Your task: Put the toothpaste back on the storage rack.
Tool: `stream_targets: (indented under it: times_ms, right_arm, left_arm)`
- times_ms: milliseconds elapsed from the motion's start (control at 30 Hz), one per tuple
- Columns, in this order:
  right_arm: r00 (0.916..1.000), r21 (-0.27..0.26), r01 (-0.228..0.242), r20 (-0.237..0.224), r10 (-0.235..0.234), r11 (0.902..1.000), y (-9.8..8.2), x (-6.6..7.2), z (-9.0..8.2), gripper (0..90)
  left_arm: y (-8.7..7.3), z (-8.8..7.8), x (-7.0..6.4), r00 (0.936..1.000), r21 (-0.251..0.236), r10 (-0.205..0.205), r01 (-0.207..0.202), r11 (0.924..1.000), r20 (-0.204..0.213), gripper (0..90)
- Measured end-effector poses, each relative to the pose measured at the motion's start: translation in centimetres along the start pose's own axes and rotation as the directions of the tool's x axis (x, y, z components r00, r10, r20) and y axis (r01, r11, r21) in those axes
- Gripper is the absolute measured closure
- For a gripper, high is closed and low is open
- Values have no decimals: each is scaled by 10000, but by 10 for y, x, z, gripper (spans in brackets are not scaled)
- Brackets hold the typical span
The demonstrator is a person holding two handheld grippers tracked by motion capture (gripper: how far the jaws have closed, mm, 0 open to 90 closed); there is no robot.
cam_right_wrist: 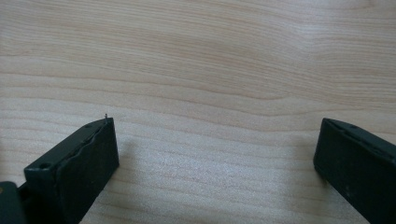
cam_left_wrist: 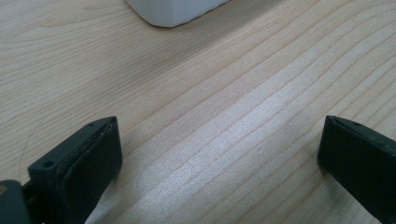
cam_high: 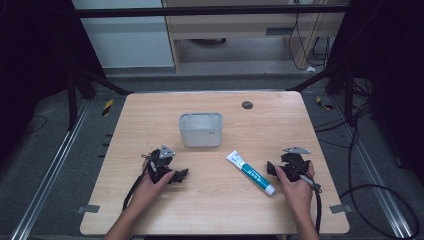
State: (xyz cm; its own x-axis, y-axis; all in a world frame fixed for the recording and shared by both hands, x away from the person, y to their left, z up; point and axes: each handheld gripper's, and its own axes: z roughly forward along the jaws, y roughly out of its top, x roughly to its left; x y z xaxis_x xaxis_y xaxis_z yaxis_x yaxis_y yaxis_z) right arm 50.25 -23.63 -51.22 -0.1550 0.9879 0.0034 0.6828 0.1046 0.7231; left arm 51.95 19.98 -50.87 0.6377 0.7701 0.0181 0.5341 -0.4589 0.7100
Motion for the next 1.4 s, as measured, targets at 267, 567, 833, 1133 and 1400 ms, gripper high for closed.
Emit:
stream_targets:
  times_ms: [267, 567, 833, 1133, 1400]
  right_arm:
    - [9996, 123, 222, -200, -219, 9997, 2, -3, -1, 38]
    - [9882, 70, 1503, -308, -1500, 9886, 19, 12, -29, 198]
    - [9649, 342, 2446, -1075, -2397, 9690, 44, 43, -50, 170]
    - [9346, 818, 3280, -1730, -3107, 9411, 61, 71, -49, 199]
    - [9009, 1247, 4063, -2199, -3741, 9052, 71, 92, -43, 275]
  left_arm:
    - [0, 0, 0, 10000, -18, -17, 17, 10000, -2, 0]
    - [0, 0, 0, 10000, -15, -14, 14, 10000, 1, 0]
    - [0, 0, 0, 10000, -23, -2, 2, 10000, -4, 0]
    - [0, 0, 0, 10000, -8, 8, -8, 10000, -4, 0]
    - [0, 0, 0, 10000, -6, 10, -10, 10000, -4, 0]
